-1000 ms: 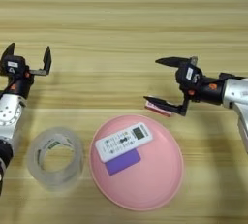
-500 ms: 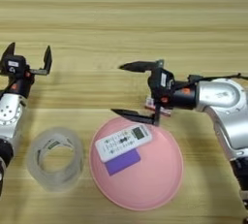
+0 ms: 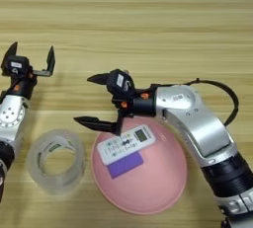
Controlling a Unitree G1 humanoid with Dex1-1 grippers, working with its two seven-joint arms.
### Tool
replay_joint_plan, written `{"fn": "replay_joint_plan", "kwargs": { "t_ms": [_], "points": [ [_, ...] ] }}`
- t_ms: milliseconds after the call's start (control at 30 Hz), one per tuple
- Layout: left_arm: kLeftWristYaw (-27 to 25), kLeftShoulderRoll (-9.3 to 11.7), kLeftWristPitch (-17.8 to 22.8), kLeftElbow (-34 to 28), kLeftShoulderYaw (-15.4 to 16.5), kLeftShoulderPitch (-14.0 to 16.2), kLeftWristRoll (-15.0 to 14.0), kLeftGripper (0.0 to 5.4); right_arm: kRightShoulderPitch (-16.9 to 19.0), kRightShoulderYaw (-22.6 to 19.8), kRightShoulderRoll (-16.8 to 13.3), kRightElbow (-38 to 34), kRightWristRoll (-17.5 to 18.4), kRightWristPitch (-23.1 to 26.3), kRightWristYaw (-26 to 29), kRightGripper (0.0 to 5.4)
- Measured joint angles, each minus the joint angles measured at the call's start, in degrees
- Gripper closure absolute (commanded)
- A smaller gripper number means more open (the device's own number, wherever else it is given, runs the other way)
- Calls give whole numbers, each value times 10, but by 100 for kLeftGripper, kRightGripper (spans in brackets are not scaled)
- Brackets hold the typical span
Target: Move the objects on the table
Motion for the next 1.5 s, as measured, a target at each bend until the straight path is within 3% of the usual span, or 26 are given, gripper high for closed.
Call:
{"fn": "replay_joint_plan", "kwargs": {
  "t_ms": [300, 600, 800, 1200, 1500],
  "points": [
    [3, -3, -1, -3, 0, 0, 0, 0, -29, 77, 33, -18, -36, 110, -51, 3],
    [5, -4, -1, -4, 0, 1, 0, 0, -51, 113, 59, -6, -43, 192, -66, 3],
    [8, -6, -1, -6, -1, 1, 0, 0, -67, 138, 81, 48, -62, 193, -76, 3],
    [11, -6, -1, -7, -4, 1, 0, 0, -79, 161, 105, 113, -84, 179, -72, 140],
    [14, -7, -1, -7, -5, 1, 1, 0, -79, 174, 111, 120, -90, 167, -61, 245]
  ]
}}
